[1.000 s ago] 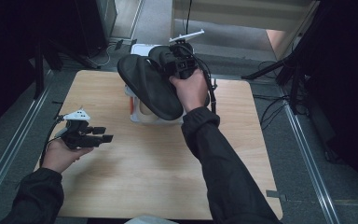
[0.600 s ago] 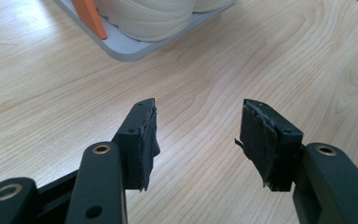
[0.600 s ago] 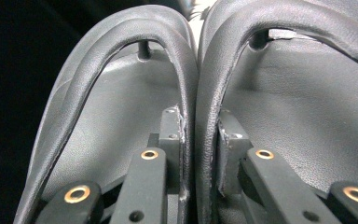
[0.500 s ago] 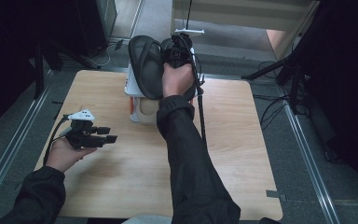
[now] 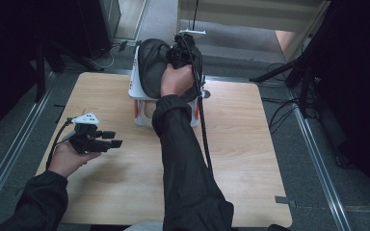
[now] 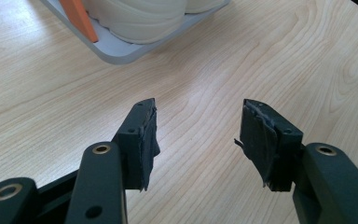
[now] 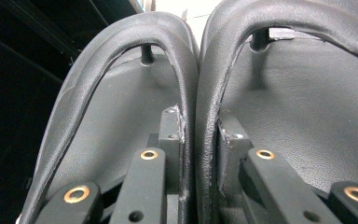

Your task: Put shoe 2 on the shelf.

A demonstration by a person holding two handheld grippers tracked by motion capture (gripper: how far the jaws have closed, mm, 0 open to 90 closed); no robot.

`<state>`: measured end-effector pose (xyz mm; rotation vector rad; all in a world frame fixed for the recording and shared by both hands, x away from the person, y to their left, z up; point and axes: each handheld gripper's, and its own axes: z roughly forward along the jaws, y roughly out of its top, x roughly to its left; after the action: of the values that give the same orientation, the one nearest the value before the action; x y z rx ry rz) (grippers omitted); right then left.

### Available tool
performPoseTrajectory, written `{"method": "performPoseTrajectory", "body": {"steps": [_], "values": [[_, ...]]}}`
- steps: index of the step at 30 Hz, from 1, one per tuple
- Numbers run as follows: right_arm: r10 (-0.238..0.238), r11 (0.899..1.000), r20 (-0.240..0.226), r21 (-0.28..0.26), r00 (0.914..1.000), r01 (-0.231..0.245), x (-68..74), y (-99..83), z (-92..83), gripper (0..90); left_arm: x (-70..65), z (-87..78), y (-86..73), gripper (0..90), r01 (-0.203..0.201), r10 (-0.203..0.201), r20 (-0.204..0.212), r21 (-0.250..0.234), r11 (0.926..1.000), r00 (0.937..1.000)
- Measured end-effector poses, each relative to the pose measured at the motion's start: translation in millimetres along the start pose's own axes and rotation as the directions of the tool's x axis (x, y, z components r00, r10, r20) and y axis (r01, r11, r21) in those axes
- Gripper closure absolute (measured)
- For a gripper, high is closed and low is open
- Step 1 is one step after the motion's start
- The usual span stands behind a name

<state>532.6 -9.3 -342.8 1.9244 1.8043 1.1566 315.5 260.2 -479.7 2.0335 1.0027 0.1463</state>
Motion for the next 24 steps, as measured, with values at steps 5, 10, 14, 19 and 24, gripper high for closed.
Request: {"method": "performPoseTrajectory", "body": {"steps": [5, 10, 14, 19, 24], "values": [[-0.016, 1.0, 0.019, -0.003, 0.9997, 0.016, 3.8, -0.4, 2.3, 76.1, 0.0, 0.3, 0.0, 46.5, 0.002, -0.002, 0.001, -0.001, 1.0, 1.0], [-0.024, 1.0, 0.034, -0.002, 0.9992, 0.024, 5.5, -1.1, 1.4, 75.5, -0.2, 0.5, 0.1, 46.5, -0.002, 0.002, -0.002, 0.001, 1.0, 1.0], [-0.021, 1.0, 0.021, -0.01, 0.9996, 0.021, 6.5, -1.9, 1.9, 69.6, -0.7, 0.3, 0.1, 46.5, -0.001, 0.001, -0.003, -0.001, 1.0, 1.0], [-0.027, 1.0, 0.005, -0.014, 0.9996, 0.027, 7.8, -3.1, 2.3, 63.7, -0.1, 0.2, 0.0, 46.5, 0.001, -0.001, 0.0, 0.0, 1.0, 1.0], [-0.027, 0.999, -0.015, -0.017, 0.9995, 0.027, 7.0, -5.2, 1.9, 61.7, -0.2, 0.6, 0.1, 46.5, -0.004, 0.004, -0.005, 0.001, 1.0, 1.0]]}}
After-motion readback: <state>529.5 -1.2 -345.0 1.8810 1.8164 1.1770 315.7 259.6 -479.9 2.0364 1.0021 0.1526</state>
